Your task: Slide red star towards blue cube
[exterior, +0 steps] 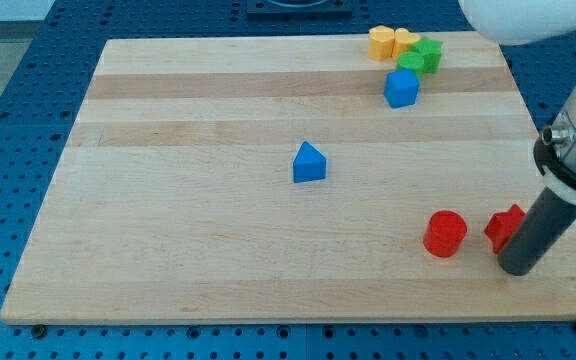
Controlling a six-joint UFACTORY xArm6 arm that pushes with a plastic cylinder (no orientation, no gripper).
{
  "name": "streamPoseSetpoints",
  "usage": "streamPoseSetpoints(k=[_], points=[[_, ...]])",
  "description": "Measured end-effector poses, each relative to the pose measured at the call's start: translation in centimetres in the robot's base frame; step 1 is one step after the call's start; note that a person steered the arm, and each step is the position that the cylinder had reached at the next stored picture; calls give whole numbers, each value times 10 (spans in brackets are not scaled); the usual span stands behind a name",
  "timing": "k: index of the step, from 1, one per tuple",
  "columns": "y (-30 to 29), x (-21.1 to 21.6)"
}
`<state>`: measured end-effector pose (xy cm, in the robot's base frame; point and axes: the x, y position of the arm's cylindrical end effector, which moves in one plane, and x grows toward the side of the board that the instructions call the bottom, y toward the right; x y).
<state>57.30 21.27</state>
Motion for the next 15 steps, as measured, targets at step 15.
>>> streamPoseSetpoints(k=[15], points=[[-49,-198]])
